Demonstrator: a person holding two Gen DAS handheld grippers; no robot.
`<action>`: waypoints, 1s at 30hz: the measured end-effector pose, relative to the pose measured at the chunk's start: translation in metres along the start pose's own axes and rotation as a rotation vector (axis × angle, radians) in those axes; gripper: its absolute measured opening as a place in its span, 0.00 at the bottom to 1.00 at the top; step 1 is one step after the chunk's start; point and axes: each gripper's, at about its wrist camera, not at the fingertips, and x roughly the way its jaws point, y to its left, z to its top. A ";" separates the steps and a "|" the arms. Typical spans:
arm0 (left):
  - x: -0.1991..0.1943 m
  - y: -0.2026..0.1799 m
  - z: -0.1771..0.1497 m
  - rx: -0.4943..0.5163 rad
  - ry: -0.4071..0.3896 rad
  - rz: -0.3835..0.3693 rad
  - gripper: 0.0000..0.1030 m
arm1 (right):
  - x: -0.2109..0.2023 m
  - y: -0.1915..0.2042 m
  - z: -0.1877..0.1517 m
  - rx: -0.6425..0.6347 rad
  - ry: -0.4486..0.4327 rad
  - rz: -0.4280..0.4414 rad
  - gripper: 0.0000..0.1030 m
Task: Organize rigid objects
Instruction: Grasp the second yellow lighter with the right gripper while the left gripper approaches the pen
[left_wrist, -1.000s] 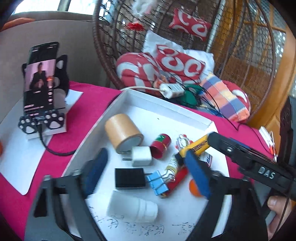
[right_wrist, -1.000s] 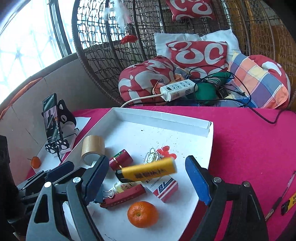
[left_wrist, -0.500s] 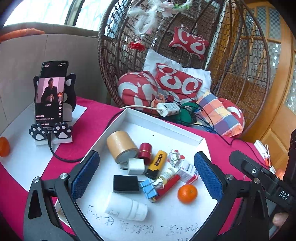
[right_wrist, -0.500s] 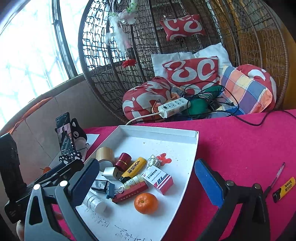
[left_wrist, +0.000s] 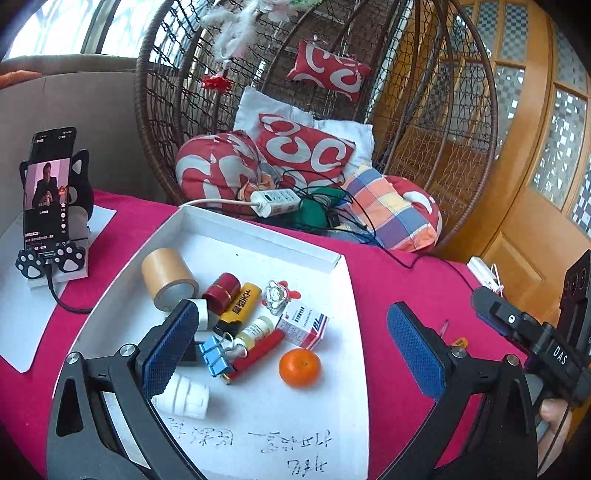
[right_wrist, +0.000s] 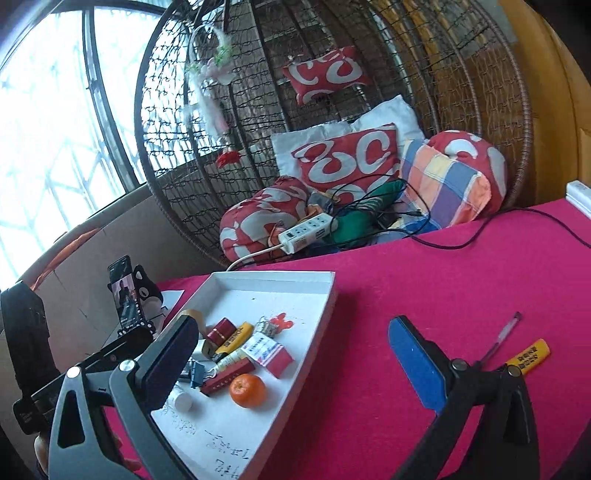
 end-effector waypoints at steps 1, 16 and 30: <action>0.002 -0.005 -0.002 0.007 0.013 -0.007 1.00 | -0.005 -0.011 -0.001 0.010 -0.003 -0.019 1.00; 0.043 -0.099 -0.045 0.248 0.213 -0.122 1.00 | -0.014 -0.131 -0.032 -0.147 0.229 -0.321 1.00; 0.106 -0.156 -0.061 0.425 0.330 -0.126 1.00 | 0.016 -0.138 -0.040 -0.224 0.365 -0.301 0.78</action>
